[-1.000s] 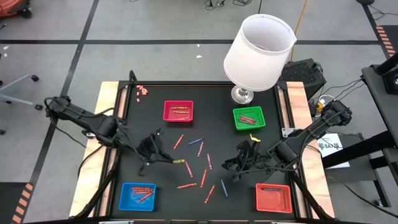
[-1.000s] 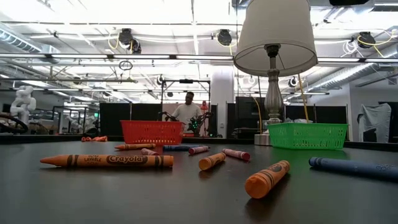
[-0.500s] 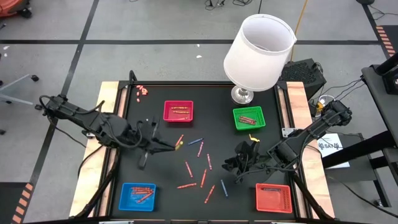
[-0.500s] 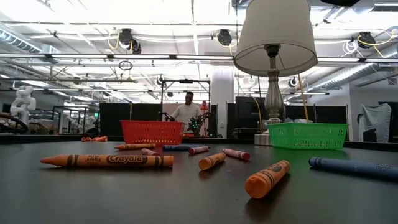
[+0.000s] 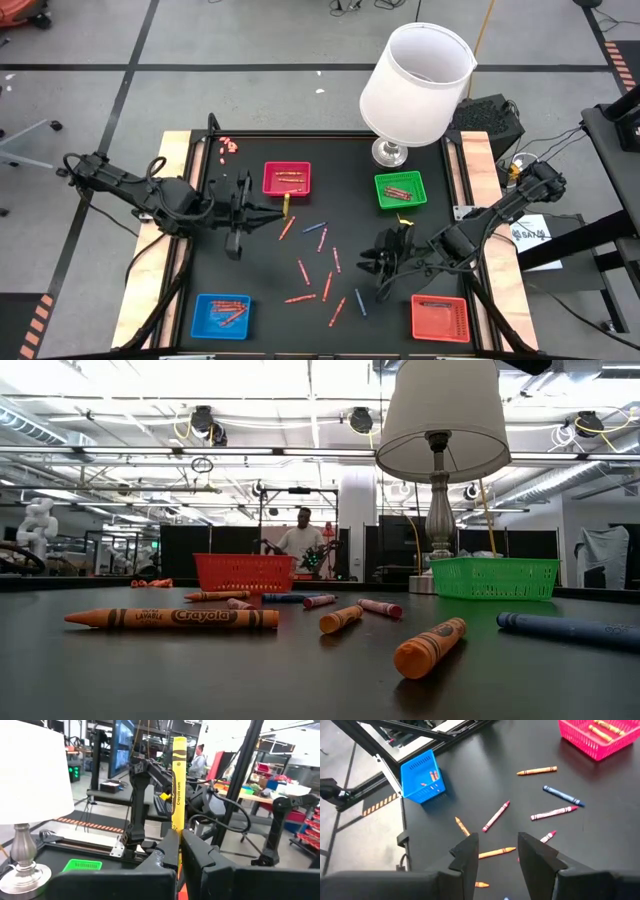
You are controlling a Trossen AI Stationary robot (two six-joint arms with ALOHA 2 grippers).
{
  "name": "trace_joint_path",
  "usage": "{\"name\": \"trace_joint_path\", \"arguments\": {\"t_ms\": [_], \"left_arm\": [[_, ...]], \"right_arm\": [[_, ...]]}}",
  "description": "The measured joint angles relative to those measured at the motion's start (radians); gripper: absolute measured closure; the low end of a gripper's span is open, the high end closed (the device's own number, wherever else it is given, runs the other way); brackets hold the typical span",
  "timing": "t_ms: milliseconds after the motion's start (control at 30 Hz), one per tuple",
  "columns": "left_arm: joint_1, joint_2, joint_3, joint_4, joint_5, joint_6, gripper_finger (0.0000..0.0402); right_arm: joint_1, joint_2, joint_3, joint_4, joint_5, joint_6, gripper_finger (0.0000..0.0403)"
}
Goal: Sort crayons
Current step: Put the yellow crayon into the red basket
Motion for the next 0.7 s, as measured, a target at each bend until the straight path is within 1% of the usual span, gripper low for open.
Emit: {"name": "trace_joint_path", "arguments": {"t_ms": [100, 433, 600, 633, 700], "left_arm": [[0.000, 0.000, 0.000, 0.003, -0.005, 0.000, 0.0395], [0.000, 0.000, 0.000, 0.021, -0.005, 0.005, 0.0395], [0.001, 0.000, 0.000, 0.020, -0.005, 0.008, 0.0395], [0.003, 0.000, 0.000, 0.020, -0.005, 0.017, 0.0395], [0.004, 0.000, 0.000, 0.020, -0.005, 0.087, 0.0395]], "right_arm": [[-0.007, 0.000, 0.000, 0.001, 0.000, -0.022, 0.0282], [-0.015, 0.000, 0.000, 0.024, 0.001, -0.023, 0.0282], [-0.015, 0.000, 0.000, 0.024, 0.003, 0.009, 0.0282], [-0.015, 0.000, 0.000, 0.024, 0.002, 0.012, 0.0282], [-0.015, 0.000, 0.000, 0.023, 0.000, 0.004, 0.0282]]}}
